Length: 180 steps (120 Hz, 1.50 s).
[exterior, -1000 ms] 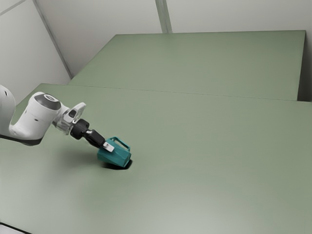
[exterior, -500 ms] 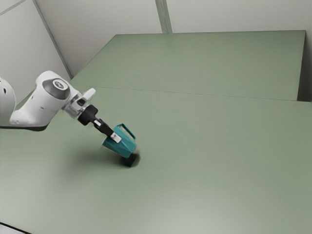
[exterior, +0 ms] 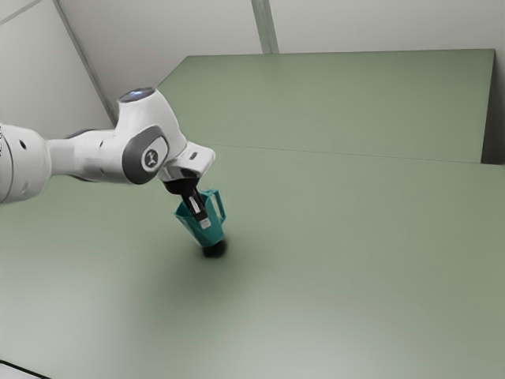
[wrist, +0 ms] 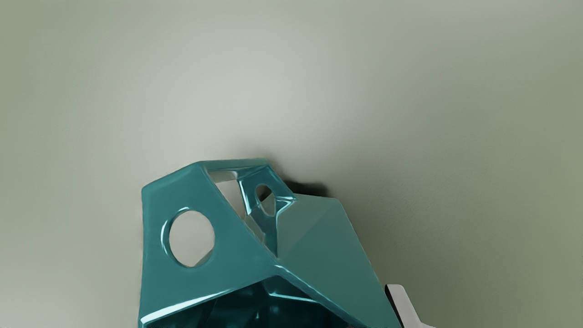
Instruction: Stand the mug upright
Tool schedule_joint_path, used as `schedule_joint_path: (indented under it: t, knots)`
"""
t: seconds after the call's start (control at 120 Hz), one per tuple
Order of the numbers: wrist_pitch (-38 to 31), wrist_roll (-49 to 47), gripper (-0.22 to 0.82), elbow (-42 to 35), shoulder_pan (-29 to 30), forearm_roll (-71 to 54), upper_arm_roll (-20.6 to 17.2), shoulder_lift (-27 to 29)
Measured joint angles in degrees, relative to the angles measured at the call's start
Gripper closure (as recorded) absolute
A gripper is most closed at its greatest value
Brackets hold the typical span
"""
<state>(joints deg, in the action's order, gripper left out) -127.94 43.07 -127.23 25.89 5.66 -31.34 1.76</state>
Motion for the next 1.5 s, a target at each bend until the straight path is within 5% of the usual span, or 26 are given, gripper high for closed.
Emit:
schedule_joint_path:
  t: [0.733,1.067,1.3,1.5]
  knots:
    - [-7.99,-24.59,0.78,-9.24,2.06,-2.97,-3.53,3.32]
    - [-8.23,-28.16,0.21,-9.29,2.02,-2.38,-4.03,3.57]
    - [-6.47,-29.55,0.07,-7.65,2.08,-2.37,-4.62,6.62]
    - [2.62,-29.96,0.03,3.22,2.67,-0.83,-3.76,6.45]
